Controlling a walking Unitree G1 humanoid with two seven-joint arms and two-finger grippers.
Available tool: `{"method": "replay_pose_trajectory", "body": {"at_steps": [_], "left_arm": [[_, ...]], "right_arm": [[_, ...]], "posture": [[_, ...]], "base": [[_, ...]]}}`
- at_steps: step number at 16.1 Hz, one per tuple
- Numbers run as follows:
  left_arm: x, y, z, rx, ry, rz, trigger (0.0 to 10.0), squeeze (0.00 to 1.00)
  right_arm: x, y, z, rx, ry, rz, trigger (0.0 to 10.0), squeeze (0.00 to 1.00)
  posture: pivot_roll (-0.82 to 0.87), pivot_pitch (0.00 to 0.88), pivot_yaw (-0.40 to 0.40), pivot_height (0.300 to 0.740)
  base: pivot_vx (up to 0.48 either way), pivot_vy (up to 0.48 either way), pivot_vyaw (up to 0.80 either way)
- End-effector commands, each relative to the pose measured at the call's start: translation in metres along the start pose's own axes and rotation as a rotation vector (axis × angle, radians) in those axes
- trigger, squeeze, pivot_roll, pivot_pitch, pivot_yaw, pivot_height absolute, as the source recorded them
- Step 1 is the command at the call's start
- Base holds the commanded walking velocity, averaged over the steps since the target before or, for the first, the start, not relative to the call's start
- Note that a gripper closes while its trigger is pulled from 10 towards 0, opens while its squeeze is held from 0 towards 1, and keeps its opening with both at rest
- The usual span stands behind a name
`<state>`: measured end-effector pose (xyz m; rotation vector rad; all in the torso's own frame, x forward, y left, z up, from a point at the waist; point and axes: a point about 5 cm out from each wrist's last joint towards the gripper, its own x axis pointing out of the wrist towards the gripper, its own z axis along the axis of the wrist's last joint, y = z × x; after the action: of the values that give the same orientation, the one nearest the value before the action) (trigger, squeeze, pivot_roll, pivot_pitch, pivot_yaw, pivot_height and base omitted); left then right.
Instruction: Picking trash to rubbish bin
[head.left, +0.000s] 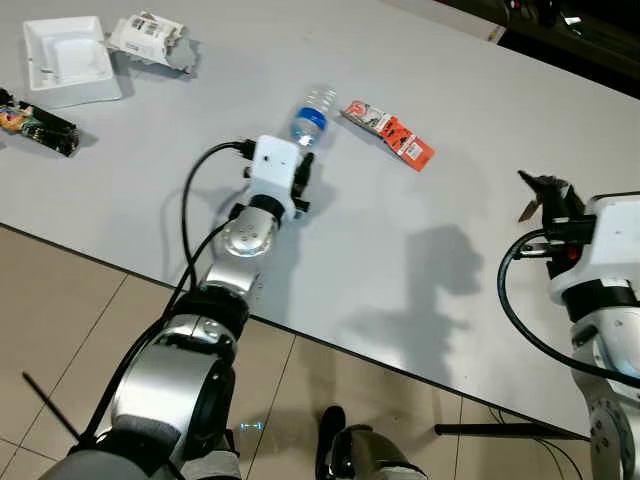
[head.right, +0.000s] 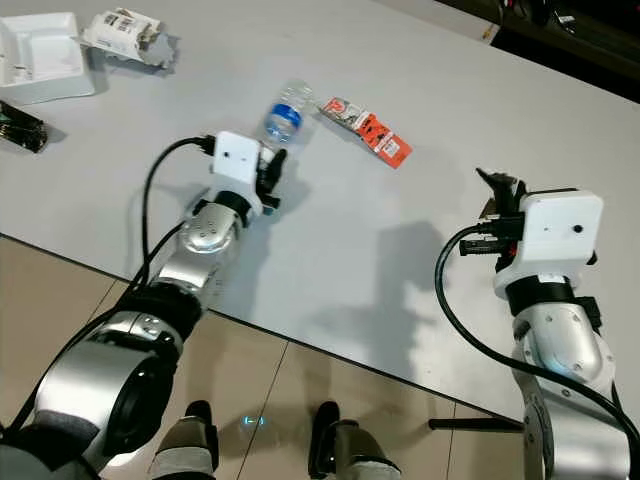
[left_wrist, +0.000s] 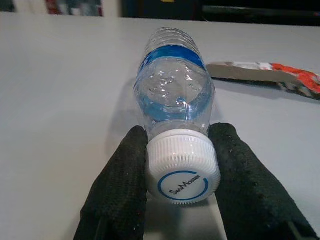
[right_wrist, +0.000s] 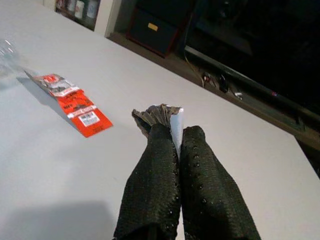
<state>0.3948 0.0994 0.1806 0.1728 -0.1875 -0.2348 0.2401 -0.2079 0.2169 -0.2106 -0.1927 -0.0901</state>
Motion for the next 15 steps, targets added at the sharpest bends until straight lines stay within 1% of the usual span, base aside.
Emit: {"method": "replay_pose_trajectory", "body": {"at_steps": [1,2,3,5,6,8,11,13,15], "left_arm": [[-0.009,0.001,-0.018,0.002,0.057,0.029,10.0,0.0],[-0.011,0.005,-0.012,0.018,0.001,0.047,10.0,0.0],[-0.011,0.008,-0.008,0.026,-0.029,0.054,10.0,0.0],[-0.015,0.012,-0.001,0.063,-0.085,0.052,10.0,0.0],[-0.016,0.013,0.001,0.069,-0.094,0.052,10.0,0.0],[-0.02,0.025,0.01,0.106,-0.143,0.075,10.0,0.0],[-0.025,0.042,0.016,0.122,-0.152,0.129,10.0,0.0],[-0.031,0.05,0.014,0.136,-0.138,0.139,10.0,0.0],[-0.032,0.05,0.016,0.132,-0.13,0.141,10.0,0.0]], "right_arm": [[0.001,-0.002,-0.001,0.002,-0.002,-0.006,10.0,0.0],[0.005,-0.001,-0.001,0.006,-0.009,0.0,10.0,0.0],[0.007,0.0,-0.001,0.008,-0.013,0.003,10.0,0.0],[0.014,0.003,-0.002,0.02,-0.029,0.012,10.0,0.0],[0.017,0.005,-0.003,0.023,-0.034,0.014,10.0,0.0],[0.024,0.007,-0.002,0.034,-0.057,0.019,10.0,0.0],[0.024,0.008,-0.009,0.042,-0.045,0.032,10.0,0.0],[0.027,0.015,-0.01,0.052,-0.054,0.047,10.0,0.0],[0.029,0.017,-0.009,0.058,-0.066,0.048,10.0,0.0]], "posture": [[0.07,0.292,-0.192,0.74],[0.09,0.283,-0.19,0.74],[0.09,0.283,-0.19,0.74],[0.14,0.262,-0.179,0.74],[0.16,0.25,-0.175,0.74],[0.19,0.253,-0.178,0.74],[0.23,0.268,-0.182,0.74],[0.23,0.27,-0.18,0.74],[0.23,0.262,-0.177,0.74]], "base": [[0.0,0.0,0.0],[0.0,0.0,0.0],[0.0,0.0,0.0],[0.0,0.0,0.0],[0.0,0.0,0.0],[0.0,0.0,0.0],[0.0,0.0,0.0],[0.0,0.0,0.0],[0.0,0.0,0.0]]}}
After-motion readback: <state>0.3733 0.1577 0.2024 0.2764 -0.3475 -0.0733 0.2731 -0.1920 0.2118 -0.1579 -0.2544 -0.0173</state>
